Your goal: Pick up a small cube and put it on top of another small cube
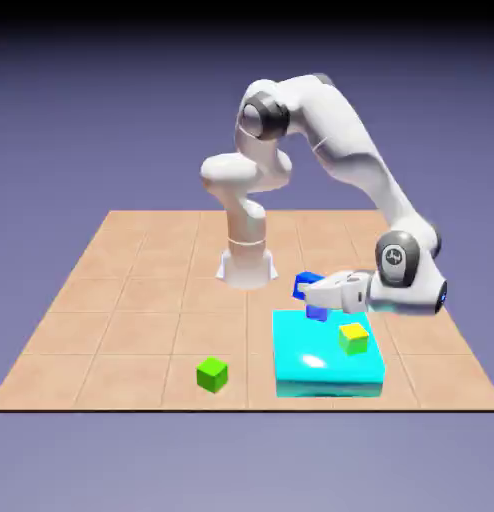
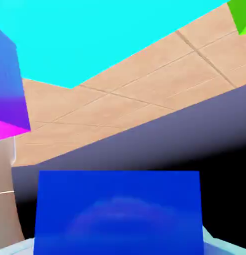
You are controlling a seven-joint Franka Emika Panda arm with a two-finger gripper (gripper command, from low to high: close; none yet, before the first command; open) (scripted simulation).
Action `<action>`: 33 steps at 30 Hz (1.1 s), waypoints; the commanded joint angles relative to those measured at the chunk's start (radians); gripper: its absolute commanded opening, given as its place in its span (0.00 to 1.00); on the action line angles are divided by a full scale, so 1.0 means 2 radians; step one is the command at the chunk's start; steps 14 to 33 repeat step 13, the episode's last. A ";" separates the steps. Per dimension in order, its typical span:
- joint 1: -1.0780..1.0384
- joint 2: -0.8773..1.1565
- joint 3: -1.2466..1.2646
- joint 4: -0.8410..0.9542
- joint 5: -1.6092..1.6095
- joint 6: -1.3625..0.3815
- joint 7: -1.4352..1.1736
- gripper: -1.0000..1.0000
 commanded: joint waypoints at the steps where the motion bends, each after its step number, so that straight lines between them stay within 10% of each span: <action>1: 0.004 0.007 0.009 0.018 0.020 -0.008 -0.004 0.00; 10: -0.029 -0.004 0.001 -0.075 0.044 0.050 -0.010 0.00; 11: -0.029 -0.004 0.001 -0.075 0.044 0.050 -0.010 1.00; 33: -0.025 0.001 0.001 -0.057 0.045 0.037 -0.011 1.00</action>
